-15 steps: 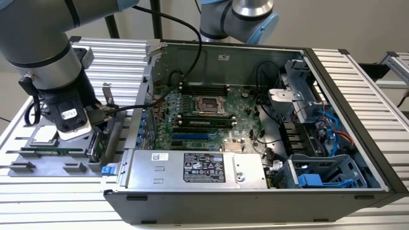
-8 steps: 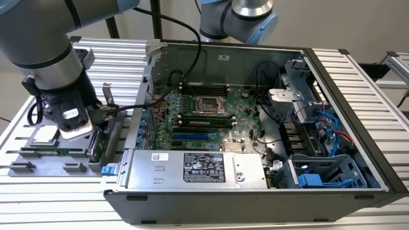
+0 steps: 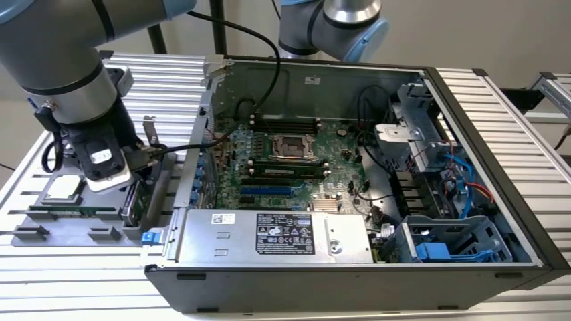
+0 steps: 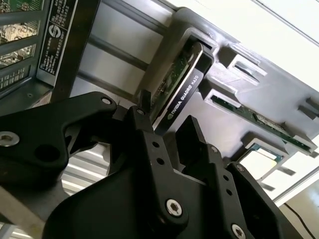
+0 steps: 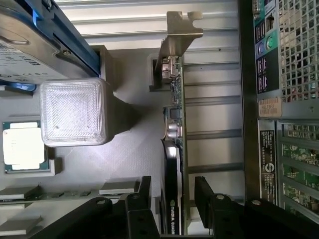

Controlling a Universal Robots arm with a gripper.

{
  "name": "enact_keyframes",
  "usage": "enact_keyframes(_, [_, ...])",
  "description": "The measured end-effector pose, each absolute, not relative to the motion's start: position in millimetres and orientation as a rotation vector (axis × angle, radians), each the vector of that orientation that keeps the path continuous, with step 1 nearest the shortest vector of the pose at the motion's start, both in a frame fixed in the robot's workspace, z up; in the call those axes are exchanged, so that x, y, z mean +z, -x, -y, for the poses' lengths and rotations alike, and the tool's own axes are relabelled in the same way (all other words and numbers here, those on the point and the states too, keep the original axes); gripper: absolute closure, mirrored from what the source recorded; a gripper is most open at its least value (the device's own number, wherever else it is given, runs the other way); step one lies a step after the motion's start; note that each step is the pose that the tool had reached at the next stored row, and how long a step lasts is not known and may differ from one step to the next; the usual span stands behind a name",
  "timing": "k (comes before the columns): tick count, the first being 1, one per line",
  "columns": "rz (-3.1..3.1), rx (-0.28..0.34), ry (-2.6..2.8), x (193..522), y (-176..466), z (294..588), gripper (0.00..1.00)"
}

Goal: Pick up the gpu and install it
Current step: 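Pick up the gpu and move the gpu toward the slot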

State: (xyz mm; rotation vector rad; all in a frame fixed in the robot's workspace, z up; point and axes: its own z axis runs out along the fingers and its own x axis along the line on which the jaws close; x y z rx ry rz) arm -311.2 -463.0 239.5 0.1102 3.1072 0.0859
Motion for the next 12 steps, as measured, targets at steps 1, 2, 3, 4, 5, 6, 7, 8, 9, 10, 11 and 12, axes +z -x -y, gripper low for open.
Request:
enact_keyframes(1, [-3.107, 0.086, -0.11, 239.2, 311.2, 462.6, 0.0])
enact_keyframes(2, [-3.107, 0.086, -0.11, 239.0, 311.2, 462.3, 0.0])
enact_keyframes(3, [-3.107, 0.086, -0.11, 238.8, 311.2, 462.1, 0.0])
enact_keyframes(4, [-3.108, 0.085, -0.11, 238.7, 311.2, 462.1, 0.0])
enact_keyframes(5, [-3.108, 0.085, -0.11, 238.5, 311.3, 462.0, 0.0])
enact_keyframes(6, [-3.108, 0.085, -0.11, 238.4, 311.3, 462.0, 0.0])
enact_keyframes(7, [-3.108, 0.085, -0.11, 238.4, 311.3, 462.0, 0.0])
enact_keyframes(8, [-3.107, 0.086, -0.11, 238.2, 311.3, 462.0, 0.0])
enact_keyframes(9, [-3.107, 0.086, -0.11, 238.2, 311.3, 462.0, 0.0])
enact_keyframes(10, [-3.107, 0.086, -0.11, 238.2, 311.3, 462.0, 0.0])
enact_keyframes(11, [-3.107, 0.086, -0.11, 238.2, 311.3, 462.0, 0.0])
enact_keyframes(12, [-3.107, 0.086, -0.11, 238.2, 311.2, 462.0, 0.0])
